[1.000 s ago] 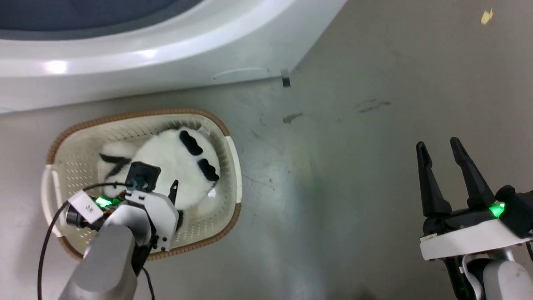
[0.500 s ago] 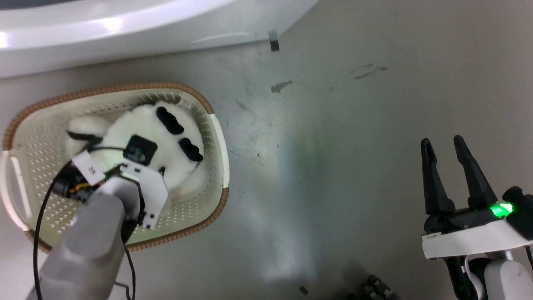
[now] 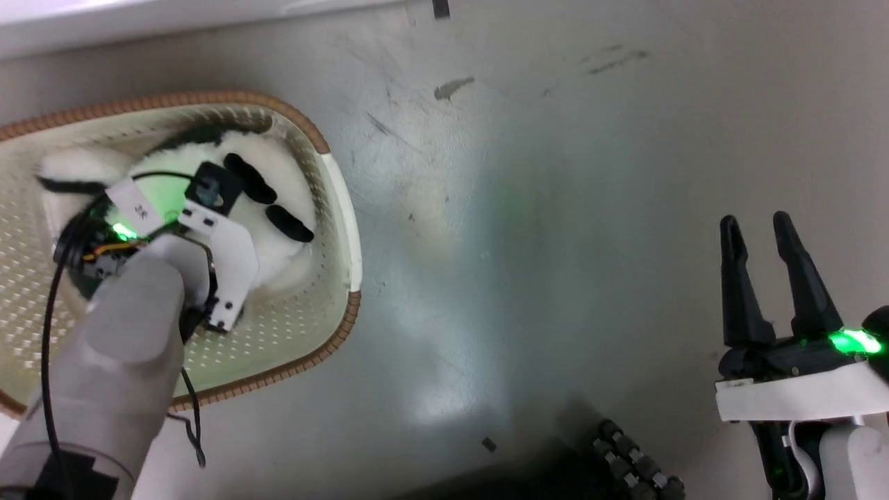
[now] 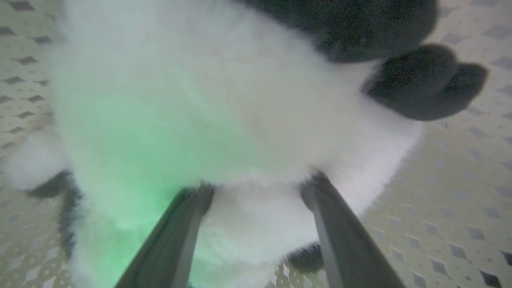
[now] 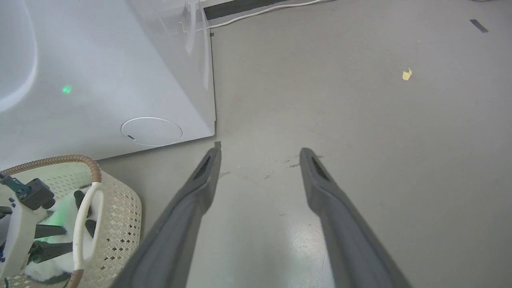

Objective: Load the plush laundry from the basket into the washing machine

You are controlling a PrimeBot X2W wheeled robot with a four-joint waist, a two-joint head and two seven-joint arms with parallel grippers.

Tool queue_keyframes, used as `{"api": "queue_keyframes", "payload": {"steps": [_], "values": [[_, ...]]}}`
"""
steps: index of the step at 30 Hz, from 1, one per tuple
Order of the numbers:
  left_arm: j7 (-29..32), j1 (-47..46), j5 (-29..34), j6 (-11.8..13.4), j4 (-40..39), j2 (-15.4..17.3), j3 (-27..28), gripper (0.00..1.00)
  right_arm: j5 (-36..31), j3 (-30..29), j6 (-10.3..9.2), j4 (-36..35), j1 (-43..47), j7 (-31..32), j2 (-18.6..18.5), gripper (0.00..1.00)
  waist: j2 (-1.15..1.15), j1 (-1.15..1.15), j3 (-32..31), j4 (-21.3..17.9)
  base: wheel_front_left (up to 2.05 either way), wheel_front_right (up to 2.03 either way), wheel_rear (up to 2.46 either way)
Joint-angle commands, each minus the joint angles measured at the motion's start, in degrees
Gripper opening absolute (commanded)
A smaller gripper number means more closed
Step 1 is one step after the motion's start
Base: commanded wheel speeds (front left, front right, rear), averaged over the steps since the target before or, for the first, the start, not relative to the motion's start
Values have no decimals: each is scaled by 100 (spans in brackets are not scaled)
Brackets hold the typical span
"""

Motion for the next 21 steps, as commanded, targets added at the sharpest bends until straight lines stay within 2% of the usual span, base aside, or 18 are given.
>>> {"api": "queue_keyframes", "payload": {"steps": [1, 2, 3, 9, 15, 21], "values": [[104, -75, -37, 1, 241, 129, -76, 100, 72, -14, -5, -14, -86, -46, 5, 100, 0, 0, 111, -43, 0, 0, 0], [99, -133, -44, -12, 307, 159, -124, 100, 101, -7, -5, -8, -91, -58, 5, 100, 0, 0, 169, -61, 0, 0, 0], [92, -239, -99, -32, 439, 166, -181, 0, 146, 1, -5, 9, -101, -82, 5, 100, 0, 0, 271, -90, 0, 0, 0], [-32, -421, -125, -54, 766, 289, -405, 0, 245, 27, -5, 58, -191, -141, 5, 100, 0, 0, 437, -224, 0, 0, 0], [-472, -583, -366, 165, 1126, 392, -428, 0, 316, -29, -5, 78, -491, -213, 5, 100, 0, 0, 415, -455, 0, 0, 0], [-1295, -172, -614, 255, 1110, 162, -296, 0, 143, -175, -5, 66, -558, -217, 5, 100, 0, 0, -406, -318, 0, 0, 0]]}}
